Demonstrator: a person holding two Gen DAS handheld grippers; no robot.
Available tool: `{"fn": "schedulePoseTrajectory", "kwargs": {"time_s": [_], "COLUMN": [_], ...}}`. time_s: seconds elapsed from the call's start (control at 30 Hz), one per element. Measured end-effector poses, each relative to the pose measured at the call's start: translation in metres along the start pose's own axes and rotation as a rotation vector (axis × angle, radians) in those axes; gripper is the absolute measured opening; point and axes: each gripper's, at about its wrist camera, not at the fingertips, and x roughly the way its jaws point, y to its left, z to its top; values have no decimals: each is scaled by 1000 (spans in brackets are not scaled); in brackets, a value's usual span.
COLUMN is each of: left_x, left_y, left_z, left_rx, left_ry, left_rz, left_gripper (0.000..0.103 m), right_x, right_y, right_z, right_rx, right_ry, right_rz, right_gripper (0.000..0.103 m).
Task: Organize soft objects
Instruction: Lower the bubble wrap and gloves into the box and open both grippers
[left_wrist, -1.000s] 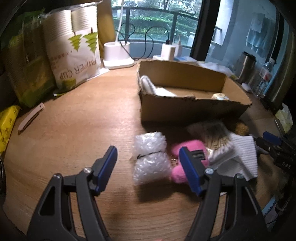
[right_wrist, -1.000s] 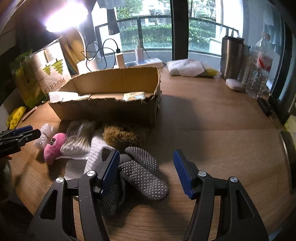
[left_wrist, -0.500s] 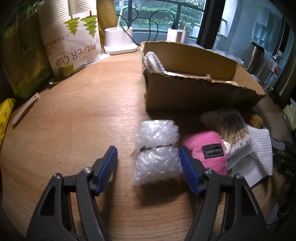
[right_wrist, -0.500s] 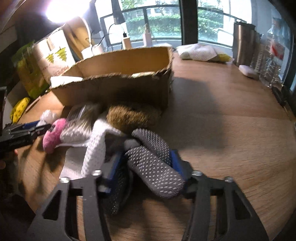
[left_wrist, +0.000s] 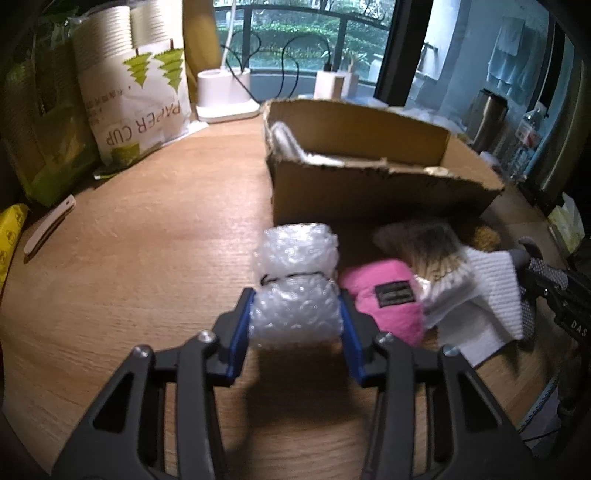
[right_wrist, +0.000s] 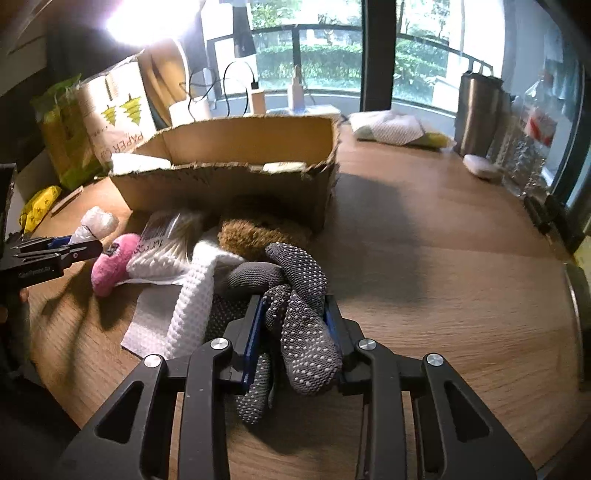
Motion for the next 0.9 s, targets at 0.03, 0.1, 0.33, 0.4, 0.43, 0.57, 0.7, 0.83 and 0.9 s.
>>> {"fn": "schedulePoseTrajectory", "kwargs": {"time_s": [0.03,0.1,0.33,0.4,0.43,0.57,0.7,0.83,0.9], "left_x": [-3,-11,-32,-36,-38,-45,-50,-52,-53], "left_y": [-1,-2,-12,-14,-15,-19,-23,-30,-35], "left_z": [1,3,13,15,16,21,26,31,35], "left_rx": [1,3,20,23,24,27,32,40,50], "left_ry": [-8,-28,-88,-97,-103,-121,-135,-151,-160], "left_rz": [-4,-15,-43,-48,-51,-52,-50,-56,-53], "left_gripper": [44,44,45,45,45,45,45,45,45], "right_x": [-4,-13,-32,-36,-37,-38,-39,-36,-35], "right_y": [-2,-5,-13,-15,-16,-19,-23,-26,-27], "right_z": [1,4,16,19,20,26,31,37,41], "right_rx": [3,7,12,15,17,17,16,15,14], "right_ry": [-10,-31,-88,-102,-106,-126,-138,-145,-149], "right_rz": [-2,-3,-16,-13,-11,1,11,25,30], "right_gripper": [33,33,33,33,33,33,33,33,33]}}
